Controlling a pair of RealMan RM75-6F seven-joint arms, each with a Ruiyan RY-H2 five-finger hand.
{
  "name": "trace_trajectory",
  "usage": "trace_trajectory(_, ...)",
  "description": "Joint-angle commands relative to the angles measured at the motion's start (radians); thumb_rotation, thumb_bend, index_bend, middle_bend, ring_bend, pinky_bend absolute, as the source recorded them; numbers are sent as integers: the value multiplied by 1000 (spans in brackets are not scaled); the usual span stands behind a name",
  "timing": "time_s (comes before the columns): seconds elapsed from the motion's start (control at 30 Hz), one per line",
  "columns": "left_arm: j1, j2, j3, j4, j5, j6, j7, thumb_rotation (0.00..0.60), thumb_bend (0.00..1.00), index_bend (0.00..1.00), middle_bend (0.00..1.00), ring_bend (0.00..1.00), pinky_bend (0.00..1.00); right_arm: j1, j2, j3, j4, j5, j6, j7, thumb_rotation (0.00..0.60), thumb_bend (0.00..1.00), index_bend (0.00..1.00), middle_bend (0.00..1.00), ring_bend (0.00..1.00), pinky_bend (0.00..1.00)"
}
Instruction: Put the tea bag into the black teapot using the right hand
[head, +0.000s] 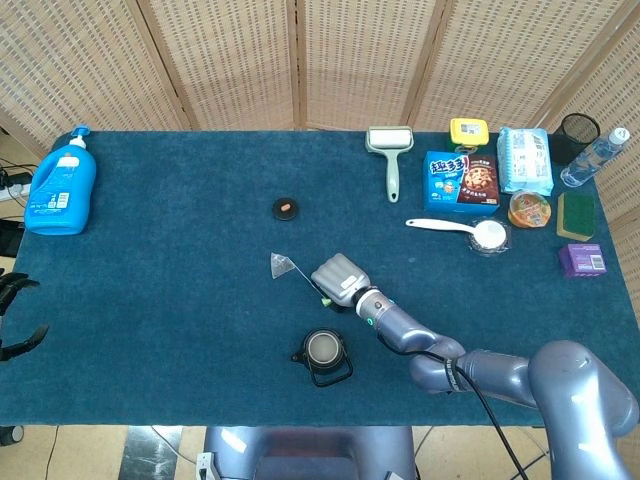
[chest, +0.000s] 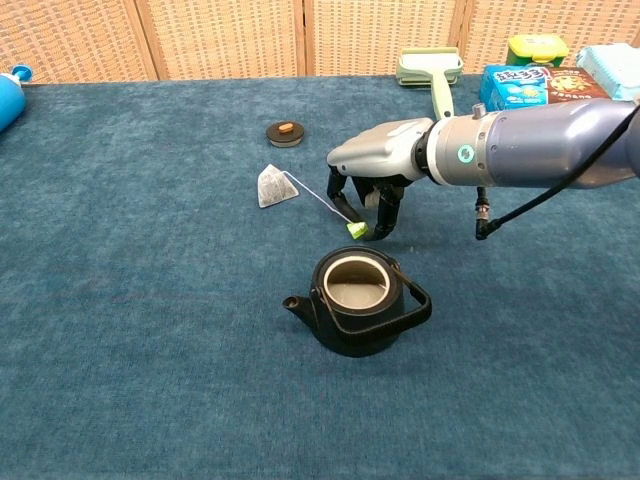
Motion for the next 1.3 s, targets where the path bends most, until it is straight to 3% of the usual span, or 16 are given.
trace_trajectory(0.03,1,0,0,1,0,1,-1,600,258,300,234,121,112,0,9,3,-13,4,6,1,600,370,584,1000,1000,1000)
trace_trajectory(0.23,0,0,-1,2,1,-1,-4,600,257,299,234,121,111,-9,57,19,-75,5,23,22,600,369,584,1000,1000,1000)
trace_trajectory(0.4,-1,-2,2,-2,6,-3,-3,600,258,300,234,121,112,-44,164,50,-207,3,58,83,600,370,585,1000,1000,1000)
trace_trajectory(0.87,4,-3,7,-29,30,17,7,600,257,300,234,121,111,-124,350,100,-421,-58,96,258,600,369,585,1000,1000,1000)
trace_trajectory(1.3,9,-3,10,-43,40,28,14,600,258,300,234,121,112,-192,456,135,-529,-161,115,426,600,368,585,1000,1000,1000)
